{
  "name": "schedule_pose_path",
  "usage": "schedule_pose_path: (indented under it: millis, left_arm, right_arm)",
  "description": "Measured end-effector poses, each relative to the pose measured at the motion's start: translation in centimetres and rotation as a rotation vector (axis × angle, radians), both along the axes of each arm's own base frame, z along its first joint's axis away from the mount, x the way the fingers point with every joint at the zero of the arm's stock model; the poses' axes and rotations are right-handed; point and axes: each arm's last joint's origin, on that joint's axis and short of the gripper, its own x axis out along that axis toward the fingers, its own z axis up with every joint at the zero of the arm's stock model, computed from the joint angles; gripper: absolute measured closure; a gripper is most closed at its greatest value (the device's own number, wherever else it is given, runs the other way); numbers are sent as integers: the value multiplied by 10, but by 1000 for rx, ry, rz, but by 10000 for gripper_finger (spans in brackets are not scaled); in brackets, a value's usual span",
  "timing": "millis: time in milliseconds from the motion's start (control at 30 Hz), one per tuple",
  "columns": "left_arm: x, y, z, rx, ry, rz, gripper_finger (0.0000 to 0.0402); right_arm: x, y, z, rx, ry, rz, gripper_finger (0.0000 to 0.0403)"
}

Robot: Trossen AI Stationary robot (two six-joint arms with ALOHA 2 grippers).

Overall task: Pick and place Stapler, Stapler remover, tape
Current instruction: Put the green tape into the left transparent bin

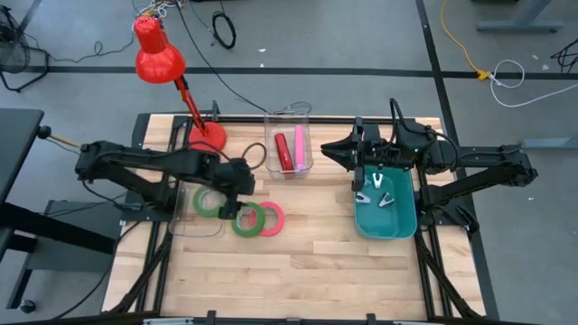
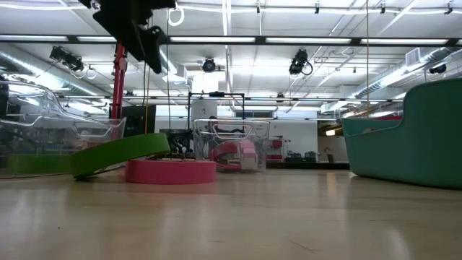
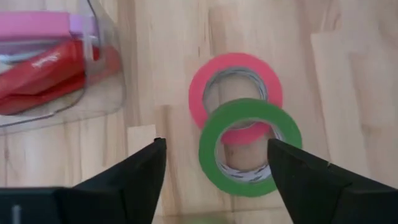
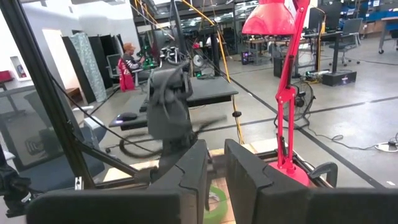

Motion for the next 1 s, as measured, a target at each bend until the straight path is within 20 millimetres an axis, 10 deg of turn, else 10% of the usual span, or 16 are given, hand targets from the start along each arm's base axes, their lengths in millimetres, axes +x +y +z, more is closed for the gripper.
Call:
schedule_pose_path:
  millis: [367, 1000]
  left_arm:
    - [30, -5, -42, -94, 162, 72, 94]
    - [22, -10, -75, -82, 150, 59, 94]
  right_arm:
    - [0, 0, 0, -2, 0, 0, 346]
    - [0, 0, -1, -3, 7, 3, 346]
